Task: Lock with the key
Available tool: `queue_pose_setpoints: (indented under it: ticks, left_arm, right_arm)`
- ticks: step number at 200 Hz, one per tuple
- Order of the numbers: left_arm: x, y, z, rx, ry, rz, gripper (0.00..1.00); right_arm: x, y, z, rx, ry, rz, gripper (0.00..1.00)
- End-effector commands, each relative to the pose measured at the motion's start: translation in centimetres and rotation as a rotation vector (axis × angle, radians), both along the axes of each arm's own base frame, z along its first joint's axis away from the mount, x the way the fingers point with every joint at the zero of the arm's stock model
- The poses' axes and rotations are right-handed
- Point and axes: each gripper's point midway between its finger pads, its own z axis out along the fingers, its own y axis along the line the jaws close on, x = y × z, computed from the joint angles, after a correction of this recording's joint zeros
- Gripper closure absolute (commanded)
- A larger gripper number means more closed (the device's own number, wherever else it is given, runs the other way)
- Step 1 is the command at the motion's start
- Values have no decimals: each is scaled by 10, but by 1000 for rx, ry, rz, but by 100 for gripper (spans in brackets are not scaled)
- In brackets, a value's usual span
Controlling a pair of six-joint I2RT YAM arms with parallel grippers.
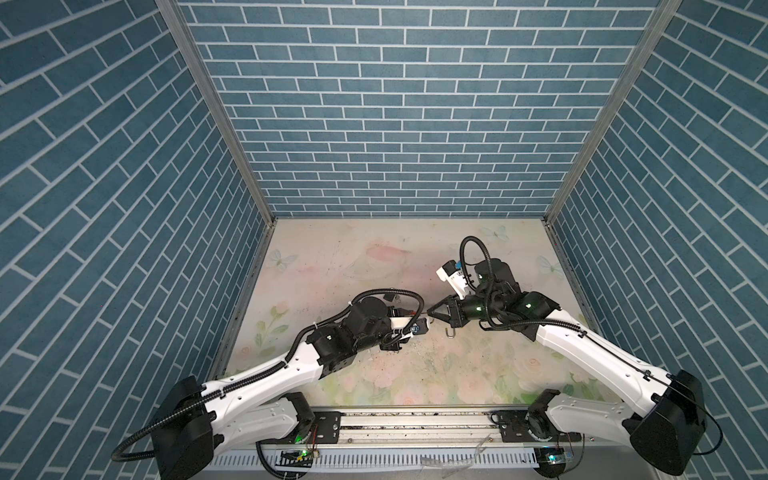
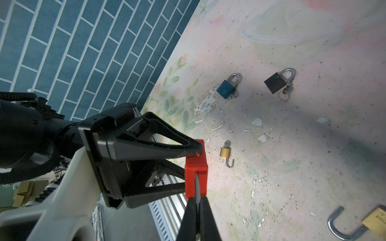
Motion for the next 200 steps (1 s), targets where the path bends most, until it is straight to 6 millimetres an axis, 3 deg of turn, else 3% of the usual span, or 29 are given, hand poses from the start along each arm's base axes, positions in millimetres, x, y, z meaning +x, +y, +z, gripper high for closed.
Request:
queue_pose_setpoints:
  ticks: [1, 19, 32, 51, 68, 92, 124, 165, 200]
  left_arm:
    - [-2, -36, 119, -383, -185, -81, 100]
    - [5, -33, 111, -399, -144, -30, 100]
    - [8, -28, 106, -434, -101, 14, 100]
    - [11, -23, 101, -502, -32, 70, 100]
    - [17, -18, 104, -576, 26, 141, 100]
    - [31, -12, 112, -676, 97, 263, 100]
    - [45, -9, 126, -783, 160, 390, 100]
    - [47, -14, 144, -881, 222, 394, 100]
    - [45, -23, 147, -881, 236, 376, 100]
  right_arm:
    - [-6, 3, 0, 22, 40, 27, 100]
    - [5, -11, 30, 95, 22, -26, 100]
    - [13, -26, 60, 152, -40, -82, 92]
    - [17, -49, 102, 216, -175, -166, 65]
    - [15, -64, 126, 228, -266, -217, 43]
    - [16, -70, 127, 210, -286, -244, 33]
    - [23, -63, 112, 220, -259, -245, 32]
    - [35, -41, 114, 235, -291, -220, 32]
    - [40, -16, 107, 221, -286, -179, 35]
